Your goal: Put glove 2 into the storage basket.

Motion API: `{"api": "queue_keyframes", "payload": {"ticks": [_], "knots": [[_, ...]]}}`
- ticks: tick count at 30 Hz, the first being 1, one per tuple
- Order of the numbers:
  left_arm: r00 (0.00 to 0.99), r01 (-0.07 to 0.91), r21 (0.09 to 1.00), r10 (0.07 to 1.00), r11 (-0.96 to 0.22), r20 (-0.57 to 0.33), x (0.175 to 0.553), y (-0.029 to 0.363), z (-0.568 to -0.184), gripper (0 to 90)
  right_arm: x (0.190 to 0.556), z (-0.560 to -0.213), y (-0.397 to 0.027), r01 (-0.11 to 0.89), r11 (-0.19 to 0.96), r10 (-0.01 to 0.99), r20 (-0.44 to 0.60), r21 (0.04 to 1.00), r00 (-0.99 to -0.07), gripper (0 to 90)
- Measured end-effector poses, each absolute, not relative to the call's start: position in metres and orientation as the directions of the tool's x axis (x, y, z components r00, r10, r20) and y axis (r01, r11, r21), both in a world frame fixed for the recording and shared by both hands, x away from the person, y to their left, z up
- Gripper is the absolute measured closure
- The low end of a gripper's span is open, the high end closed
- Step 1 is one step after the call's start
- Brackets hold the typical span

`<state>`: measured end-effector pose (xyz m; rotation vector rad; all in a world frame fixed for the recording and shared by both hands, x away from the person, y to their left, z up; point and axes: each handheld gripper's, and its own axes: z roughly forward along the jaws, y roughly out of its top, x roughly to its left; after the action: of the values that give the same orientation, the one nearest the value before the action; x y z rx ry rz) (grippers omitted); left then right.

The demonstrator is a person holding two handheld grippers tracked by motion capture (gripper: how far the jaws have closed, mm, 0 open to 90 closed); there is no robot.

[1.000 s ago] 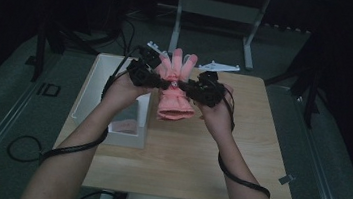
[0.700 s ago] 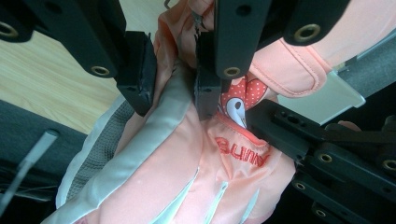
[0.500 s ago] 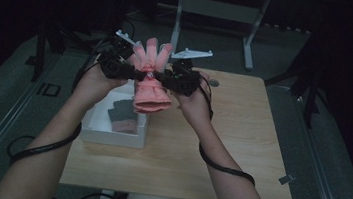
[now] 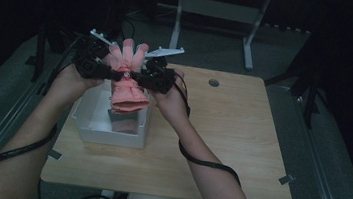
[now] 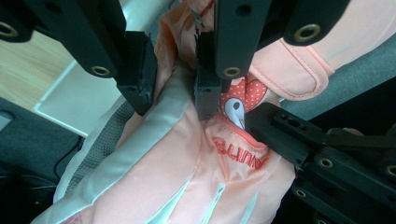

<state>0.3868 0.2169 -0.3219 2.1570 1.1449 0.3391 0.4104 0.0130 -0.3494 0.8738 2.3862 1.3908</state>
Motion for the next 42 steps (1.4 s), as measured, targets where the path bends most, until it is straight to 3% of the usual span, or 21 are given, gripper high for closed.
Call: {"api": "queue_keyframes", "payload": {"ticks": [16, 23, 30, 36, 42], "knots": [[0.525, 0.717, 0.604, 0.839, -0.347, -0.141, 0.405, 0.237, -0.379, 78.7, 0.436, -0.403, 0.044, 0.433, 0.444, 0.585, 0.112, 0.784, -0.803, 71.3], [0.487, 0.770, 0.558, 0.851, -0.311, -0.198, 0.413, 0.247, -0.421, 78.7, 0.441, -0.434, 0.059, 0.472, 0.499, 0.597, 0.107, 0.726, -0.795, 71.3], [0.479, 0.789, 0.529, 0.853, -0.313, -0.208, 0.420, 0.249, -0.439, 78.7, 0.448, -0.447, 0.071, 0.512, 0.547, 0.619, 0.091, 0.662, -0.780, 71.6], [0.482, 0.798, 0.480, 0.864, -0.364, -0.145, 0.421, 0.238, -0.443, 78.5, 0.452, -0.450, 0.076, 0.552, 0.594, 0.624, 0.098, 0.585, -0.775, 72.3], [0.450, 0.820, 0.458, 0.881, -0.342, -0.149, 0.423, 0.234, -0.446, 77.9, 0.452, -0.452, 0.082, 0.556, 0.624, 0.635, 0.058, 0.549, -0.770, 71.9]]}}
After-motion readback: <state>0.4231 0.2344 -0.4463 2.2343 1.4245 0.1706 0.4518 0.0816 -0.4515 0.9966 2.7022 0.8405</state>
